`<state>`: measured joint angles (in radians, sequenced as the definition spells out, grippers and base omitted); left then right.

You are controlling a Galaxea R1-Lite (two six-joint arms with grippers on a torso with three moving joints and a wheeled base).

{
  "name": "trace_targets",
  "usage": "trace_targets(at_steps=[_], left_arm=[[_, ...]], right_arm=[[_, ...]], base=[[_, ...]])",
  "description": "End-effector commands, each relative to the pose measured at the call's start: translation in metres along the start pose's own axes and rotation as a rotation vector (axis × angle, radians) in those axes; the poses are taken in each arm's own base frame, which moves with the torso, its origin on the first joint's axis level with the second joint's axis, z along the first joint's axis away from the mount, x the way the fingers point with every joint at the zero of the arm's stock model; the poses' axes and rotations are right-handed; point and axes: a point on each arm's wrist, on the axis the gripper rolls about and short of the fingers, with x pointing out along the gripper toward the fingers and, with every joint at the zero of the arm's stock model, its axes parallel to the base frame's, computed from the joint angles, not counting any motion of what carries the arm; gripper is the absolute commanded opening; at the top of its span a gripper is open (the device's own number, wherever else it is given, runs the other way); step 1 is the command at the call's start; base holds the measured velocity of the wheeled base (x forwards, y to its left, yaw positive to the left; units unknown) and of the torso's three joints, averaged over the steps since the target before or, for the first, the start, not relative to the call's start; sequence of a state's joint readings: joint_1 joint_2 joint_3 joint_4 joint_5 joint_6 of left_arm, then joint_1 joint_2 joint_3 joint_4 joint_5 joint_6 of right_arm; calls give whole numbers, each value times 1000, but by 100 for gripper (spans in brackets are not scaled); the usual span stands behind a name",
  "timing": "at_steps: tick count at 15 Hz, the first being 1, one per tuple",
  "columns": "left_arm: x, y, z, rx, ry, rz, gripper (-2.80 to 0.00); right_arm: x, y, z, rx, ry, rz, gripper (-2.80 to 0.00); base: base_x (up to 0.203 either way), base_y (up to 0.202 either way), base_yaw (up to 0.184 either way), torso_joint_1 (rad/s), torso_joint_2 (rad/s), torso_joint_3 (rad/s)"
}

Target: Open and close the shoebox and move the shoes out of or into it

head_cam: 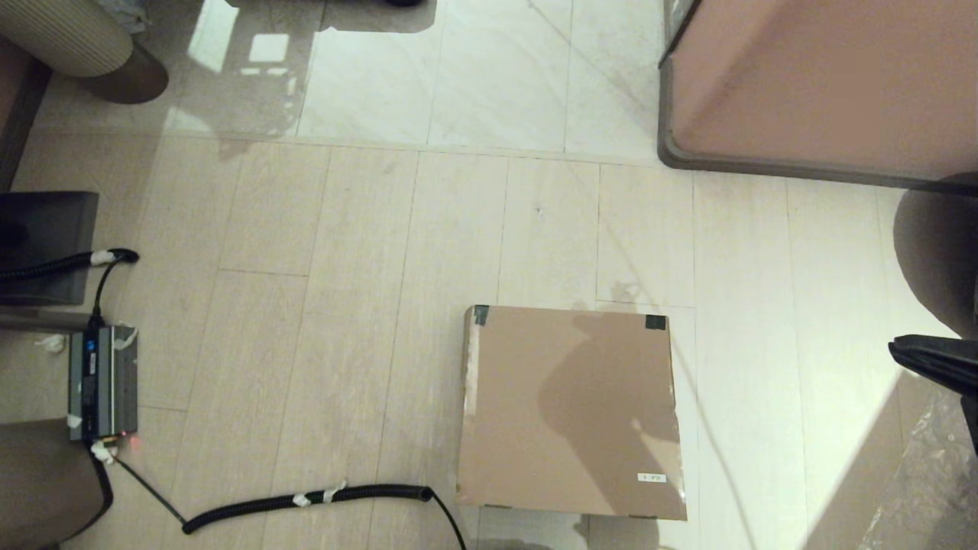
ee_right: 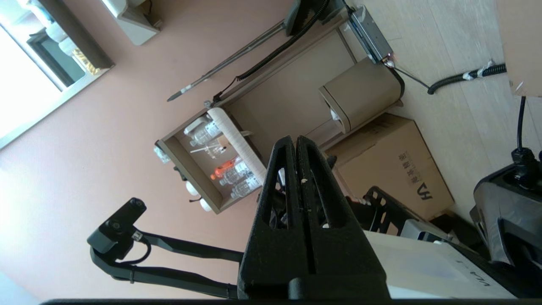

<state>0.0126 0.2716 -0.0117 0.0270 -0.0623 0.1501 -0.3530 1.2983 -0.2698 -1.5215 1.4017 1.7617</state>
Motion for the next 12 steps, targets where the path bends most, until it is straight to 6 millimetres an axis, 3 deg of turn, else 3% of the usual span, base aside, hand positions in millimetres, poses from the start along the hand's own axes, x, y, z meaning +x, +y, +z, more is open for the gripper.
trace_targets(at_steps=[1,5,12], left_arm=[[-3,0,-1,-2,-36,-50,-280],[-19,-2,-10,-10,-271,22,-280],[-18,-1,-9,-116,-284,68,-280]], right_arm=[[-1,-2,1,14,3,-4,-280],[0,-2,5,11,1,-3,-280],[-2,-3,-1,16,-40,1,-280]], base=[[0,0,0,0,0,0],[0,0,0,0,0,0],[0,0,0,0,0,0]])
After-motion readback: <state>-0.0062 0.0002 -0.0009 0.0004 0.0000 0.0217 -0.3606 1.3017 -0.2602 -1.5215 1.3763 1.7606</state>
